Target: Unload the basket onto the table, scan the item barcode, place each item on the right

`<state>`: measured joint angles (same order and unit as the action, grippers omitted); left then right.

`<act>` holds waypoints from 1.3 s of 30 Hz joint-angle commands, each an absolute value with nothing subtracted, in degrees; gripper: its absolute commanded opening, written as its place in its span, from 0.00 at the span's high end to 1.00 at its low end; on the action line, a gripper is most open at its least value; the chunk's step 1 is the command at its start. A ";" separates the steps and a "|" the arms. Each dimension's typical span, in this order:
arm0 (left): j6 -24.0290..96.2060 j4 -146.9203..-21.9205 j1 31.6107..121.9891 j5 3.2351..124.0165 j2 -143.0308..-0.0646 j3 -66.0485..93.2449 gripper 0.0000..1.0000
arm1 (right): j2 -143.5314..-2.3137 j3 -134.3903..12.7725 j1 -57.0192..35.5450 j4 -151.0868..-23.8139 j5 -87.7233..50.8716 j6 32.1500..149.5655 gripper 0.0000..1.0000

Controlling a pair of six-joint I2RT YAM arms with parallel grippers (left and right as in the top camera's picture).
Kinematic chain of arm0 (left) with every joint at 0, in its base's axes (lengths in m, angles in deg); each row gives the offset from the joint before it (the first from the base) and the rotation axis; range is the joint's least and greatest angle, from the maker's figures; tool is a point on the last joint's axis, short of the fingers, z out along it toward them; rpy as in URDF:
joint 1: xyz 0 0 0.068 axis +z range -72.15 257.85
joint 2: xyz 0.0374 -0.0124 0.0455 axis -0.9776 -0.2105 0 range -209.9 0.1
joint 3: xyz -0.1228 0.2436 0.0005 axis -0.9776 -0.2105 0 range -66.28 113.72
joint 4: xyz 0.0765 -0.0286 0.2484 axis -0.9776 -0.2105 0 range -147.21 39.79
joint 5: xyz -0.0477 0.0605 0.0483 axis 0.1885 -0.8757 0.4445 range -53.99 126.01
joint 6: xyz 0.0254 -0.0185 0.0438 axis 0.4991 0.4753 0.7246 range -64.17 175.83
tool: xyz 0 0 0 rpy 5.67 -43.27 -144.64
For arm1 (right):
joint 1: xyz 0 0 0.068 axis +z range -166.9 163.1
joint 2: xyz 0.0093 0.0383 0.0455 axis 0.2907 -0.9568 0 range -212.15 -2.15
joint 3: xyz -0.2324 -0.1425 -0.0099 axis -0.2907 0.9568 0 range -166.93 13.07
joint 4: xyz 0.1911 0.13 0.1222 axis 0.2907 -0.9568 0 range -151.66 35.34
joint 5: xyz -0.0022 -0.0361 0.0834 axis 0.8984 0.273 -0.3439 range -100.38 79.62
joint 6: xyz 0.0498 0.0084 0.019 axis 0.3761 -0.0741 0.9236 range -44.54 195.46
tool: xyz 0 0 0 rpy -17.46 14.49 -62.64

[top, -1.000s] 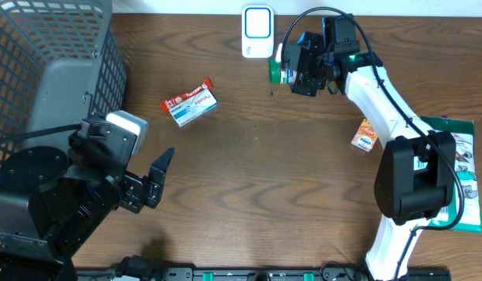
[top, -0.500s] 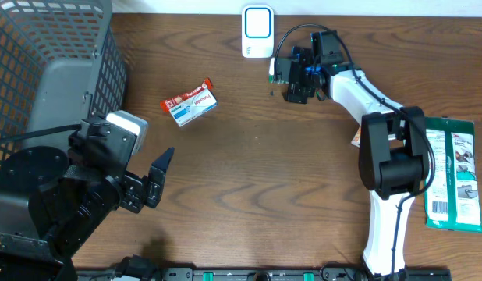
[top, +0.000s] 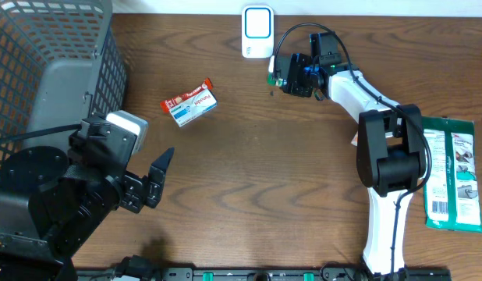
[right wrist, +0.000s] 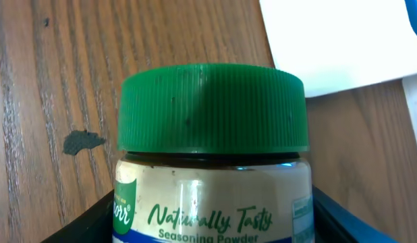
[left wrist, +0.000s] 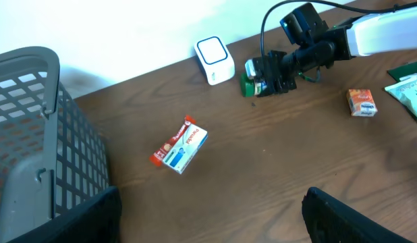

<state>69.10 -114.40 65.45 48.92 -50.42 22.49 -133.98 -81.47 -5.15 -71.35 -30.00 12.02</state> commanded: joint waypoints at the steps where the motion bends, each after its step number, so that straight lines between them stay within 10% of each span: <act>1: 68.80 -114.46 65.55 48.37 -50.53 22.82 0.14 | -135.75 -81.34 -5.22 -72.71 -29.98 19.95 0.67; 17: 68.80 -114.46 65.55 48.37 -50.53 22.82 0.14 | -96.87 -76.34 -14.33 -99.50 -11.79 56.06 0.73; 26: 68.80 -114.46 65.55 48.37 -50.53 22.82 0.14 | -83.21 -48.25 -36.06 -87.02 -16.32 65.02 0.73; 39: 68.80 -114.46 65.55 48.37 -50.53 22.82 0.14 | -99.31 -36.86 -37.96 -63.13 -13.43 71.82 0.74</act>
<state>69.10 -114.38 65.45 48.92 -50.42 22.49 -97.09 -36.86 -37.68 -65.54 -13.67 68.76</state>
